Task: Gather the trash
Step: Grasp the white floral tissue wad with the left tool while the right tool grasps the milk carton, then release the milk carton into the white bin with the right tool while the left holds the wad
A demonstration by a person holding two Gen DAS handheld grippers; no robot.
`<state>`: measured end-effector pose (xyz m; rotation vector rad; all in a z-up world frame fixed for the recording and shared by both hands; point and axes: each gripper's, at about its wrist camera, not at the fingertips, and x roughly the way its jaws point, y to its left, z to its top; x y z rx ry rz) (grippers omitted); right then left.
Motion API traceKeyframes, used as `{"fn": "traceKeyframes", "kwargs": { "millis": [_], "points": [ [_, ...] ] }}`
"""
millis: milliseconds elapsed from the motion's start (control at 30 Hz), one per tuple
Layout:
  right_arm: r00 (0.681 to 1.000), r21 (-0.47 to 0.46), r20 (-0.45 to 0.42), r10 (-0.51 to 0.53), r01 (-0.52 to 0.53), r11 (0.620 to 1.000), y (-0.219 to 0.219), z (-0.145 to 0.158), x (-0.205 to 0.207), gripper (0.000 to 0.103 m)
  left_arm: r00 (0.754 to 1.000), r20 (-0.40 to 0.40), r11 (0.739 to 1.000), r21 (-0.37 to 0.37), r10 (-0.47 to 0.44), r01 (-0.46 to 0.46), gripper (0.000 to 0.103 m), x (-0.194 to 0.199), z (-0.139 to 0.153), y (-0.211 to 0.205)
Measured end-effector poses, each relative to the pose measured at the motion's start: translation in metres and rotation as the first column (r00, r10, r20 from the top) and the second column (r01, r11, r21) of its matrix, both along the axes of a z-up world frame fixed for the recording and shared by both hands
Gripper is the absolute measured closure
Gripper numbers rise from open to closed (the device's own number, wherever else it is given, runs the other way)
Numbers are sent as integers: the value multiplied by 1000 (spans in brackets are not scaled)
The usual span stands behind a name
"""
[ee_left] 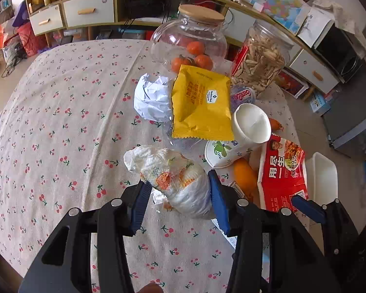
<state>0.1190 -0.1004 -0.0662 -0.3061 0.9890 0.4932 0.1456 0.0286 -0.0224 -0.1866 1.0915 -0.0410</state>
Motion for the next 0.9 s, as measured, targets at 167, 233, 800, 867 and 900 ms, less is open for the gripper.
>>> {"fn": "traceKeyframes", "kwargs": {
  "millis": [167, 233, 800, 867, 900],
  "points": [
    [996, -17, -83, 5, -7, 1000, 12, -20, 14, 28, 998, 60, 1000, -6, 14, -13, 56, -7, 16, 17],
    [997, -23, -72, -1, -1, 1000, 14, -22, 15, 38, 998, 61, 1000, -5, 22, -22, 56, -1, 13, 24],
    [994, 191, 44, -102, 92, 977, -10, 38, 5, 73, 996, 72, 998, -3, 60, -60, 56, -2, 10, 36],
    [987, 210, 83, -138, 118, 971, -19, 48, 5, 73, 995, 77, 998, -2, 58, -58, 56, -2, 10, 33],
    [983, 224, 96, -157, 132, 966, -23, 52, 5, 73, 995, 80, 998, -1, 57, -57, 56, -2, 11, 32]
  ]
}}
